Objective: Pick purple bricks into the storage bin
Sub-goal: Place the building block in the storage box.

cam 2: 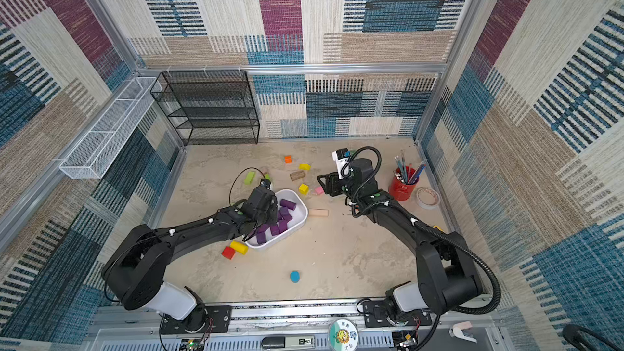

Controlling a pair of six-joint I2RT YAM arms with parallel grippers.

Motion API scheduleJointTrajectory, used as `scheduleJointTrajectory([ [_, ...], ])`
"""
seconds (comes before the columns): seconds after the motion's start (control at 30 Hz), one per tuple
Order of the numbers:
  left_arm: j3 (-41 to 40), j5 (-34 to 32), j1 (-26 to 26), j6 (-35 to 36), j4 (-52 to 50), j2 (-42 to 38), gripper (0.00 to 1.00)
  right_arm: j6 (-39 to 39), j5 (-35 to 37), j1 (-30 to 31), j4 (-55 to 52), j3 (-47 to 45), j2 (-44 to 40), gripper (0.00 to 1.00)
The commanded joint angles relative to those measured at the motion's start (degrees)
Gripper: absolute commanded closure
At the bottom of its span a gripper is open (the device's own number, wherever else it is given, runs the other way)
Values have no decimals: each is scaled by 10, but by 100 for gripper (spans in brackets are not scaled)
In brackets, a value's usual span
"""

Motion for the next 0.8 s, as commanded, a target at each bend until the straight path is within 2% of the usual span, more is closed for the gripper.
scheduleJointTrajectory([
  [0.0,18,11,4,-13,-24,16,65,-7,-15,1,23,0,4,40],
  [0.43,91,24,17,-17,-102,90,64,-8,-17,1,24,1,14,40],
  [0.77,95,10,19,-14,-120,73,56,-7,-12,1,29,-1,11,40],
])
